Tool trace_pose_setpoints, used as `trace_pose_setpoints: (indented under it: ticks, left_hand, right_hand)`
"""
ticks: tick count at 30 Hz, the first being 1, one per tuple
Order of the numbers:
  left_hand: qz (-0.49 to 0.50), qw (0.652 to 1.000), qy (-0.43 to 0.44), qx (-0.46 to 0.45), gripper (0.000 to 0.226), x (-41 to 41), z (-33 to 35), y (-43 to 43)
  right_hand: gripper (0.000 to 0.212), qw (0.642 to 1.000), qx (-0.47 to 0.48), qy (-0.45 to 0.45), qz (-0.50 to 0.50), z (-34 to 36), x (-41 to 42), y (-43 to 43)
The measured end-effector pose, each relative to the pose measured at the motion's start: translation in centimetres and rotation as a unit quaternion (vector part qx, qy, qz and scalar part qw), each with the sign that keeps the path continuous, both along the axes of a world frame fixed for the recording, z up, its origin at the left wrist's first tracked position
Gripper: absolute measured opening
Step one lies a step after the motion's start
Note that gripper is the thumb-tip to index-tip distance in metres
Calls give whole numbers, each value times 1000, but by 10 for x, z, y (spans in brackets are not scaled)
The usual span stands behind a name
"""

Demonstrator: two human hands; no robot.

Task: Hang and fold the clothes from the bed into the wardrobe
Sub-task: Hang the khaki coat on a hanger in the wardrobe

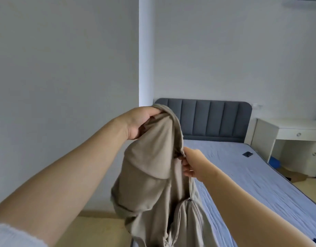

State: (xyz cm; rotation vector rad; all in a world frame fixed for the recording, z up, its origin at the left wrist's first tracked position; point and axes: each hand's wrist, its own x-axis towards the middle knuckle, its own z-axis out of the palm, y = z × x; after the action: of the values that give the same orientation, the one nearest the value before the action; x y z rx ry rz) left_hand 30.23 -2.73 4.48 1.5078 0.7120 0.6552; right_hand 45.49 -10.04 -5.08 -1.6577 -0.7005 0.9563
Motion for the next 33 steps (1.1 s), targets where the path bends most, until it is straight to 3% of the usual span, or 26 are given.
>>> trace_pose_setpoints:
  ticks: [3,5,8,11,13,15,18,23,24,26,28,29,30,32,33]
  left_hand:
    - [-57,998,13,13,16,-5,-4,2]
    - [-105,994,31,20,18,-5,-10,5]
    - [-215,973,74,45,24,-5,-17,6]
    - [-236,944,196,120,38,-12,-16,15]
    - [-121,908,310,254,44,-13,-15,22]
    - [56,845,367,384,41,-10,-22,26]
    - [251,795,309,458,38,-7,-44,29]
    - [370,761,231,480,16,-34,-102,30]
    - [384,767,229,460,15,-41,-112,31]
    - [409,833,198,314,15,-46,-119,31]
    - [428,898,94,40,18,-38,-100,27]
    - [412,905,18,-103,23,-33,-86,21]
    - [387,901,-35,-192,26,-29,-74,14]
    - [353,910,-56,-211,26,-21,-57,6]
    - [340,918,-47,-200,27,-16,-50,1]
  right_hand:
    - [20,992,115,-11,-43,-2,4,1]
    - [31,983,179,44,23,2,5,0]
    - [49,965,173,104,168,8,-2,-2]
    - [54,981,108,70,145,7,-6,0]
    - [52,988,84,39,127,3,-6,-2]
    - [42,984,79,-8,159,1,-11,-5]
    - [20,974,139,-79,160,6,-20,-6]
    - [27,960,262,-96,-1,15,-11,-8]
    - [28,956,267,-118,-10,14,-11,-9]
    - [32,950,274,-150,-13,7,-13,-10]
    - [35,952,276,-135,-17,-3,-15,-9]
    - [33,955,267,-127,-11,-7,-17,-8]
    - [29,960,253,-118,5,-10,-21,-7]
    - [20,971,218,-83,59,-11,-30,-6]
    - [27,975,189,-85,83,-11,-34,-6]
